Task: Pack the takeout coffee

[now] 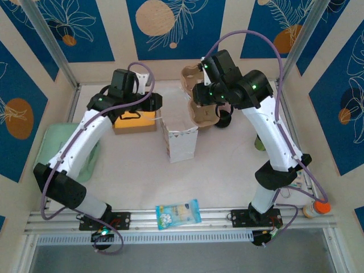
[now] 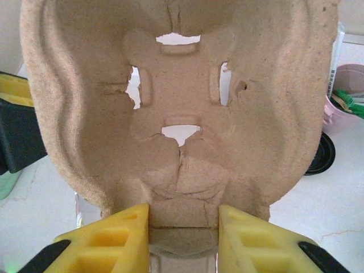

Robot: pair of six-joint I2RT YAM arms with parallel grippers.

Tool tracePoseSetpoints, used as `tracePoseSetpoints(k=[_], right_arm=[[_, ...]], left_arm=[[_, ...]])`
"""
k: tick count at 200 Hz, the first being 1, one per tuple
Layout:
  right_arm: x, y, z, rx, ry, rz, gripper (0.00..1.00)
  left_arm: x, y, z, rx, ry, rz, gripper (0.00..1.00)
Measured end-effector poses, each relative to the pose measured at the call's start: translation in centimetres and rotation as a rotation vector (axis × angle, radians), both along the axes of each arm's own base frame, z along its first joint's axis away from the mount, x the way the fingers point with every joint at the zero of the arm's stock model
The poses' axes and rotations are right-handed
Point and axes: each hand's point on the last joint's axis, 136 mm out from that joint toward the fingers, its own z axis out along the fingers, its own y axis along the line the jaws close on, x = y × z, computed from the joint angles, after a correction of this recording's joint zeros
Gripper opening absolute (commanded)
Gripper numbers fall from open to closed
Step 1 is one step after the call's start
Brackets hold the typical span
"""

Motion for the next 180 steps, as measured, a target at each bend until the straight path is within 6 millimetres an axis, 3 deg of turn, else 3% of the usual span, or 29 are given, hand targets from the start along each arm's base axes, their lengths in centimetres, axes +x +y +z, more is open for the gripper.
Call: tracePoseSetpoints(k=[44, 82, 108, 126, 141, 180], right_arm=[[0.4, 2.3, 0.6, 0.028, -0.012, 0.042, 0.31], [1.6, 4.5, -1.2, 0.019, 0.028, 0.07, 0.31], [2.4, 5.7, -2.2, 0.022, 0.049, 0.079, 0.31], [2.6, 6.2, -3.0, 0.021, 0.069, 0.084, 0.31], [2.8, 6.5, -3.5, 0.021, 0.083, 0.088, 0.3], [3.4, 7.3, -4.5, 0.02, 0.102, 0.09, 0.3]], left_arm=[[-0.1, 1.8, 1.7, -0.016, -0.054, 0.049, 0.72], [0.1, 3.5, -0.5, -0.012, -0.022, 0.097, 0.72], [-0.1, 3.9, -2.9, 0.0, 0.026, 0.108, 0.64], [-0.3, 3.8, -3.8, -0.003, 0.044, 0.107, 0.52], [-0.6, 3.8, -4.1, -0.014, 0.05, 0.105, 0.41], [-1.8, 3.9, -3.6, -0.043, 0.032, 0.099, 0.25]])
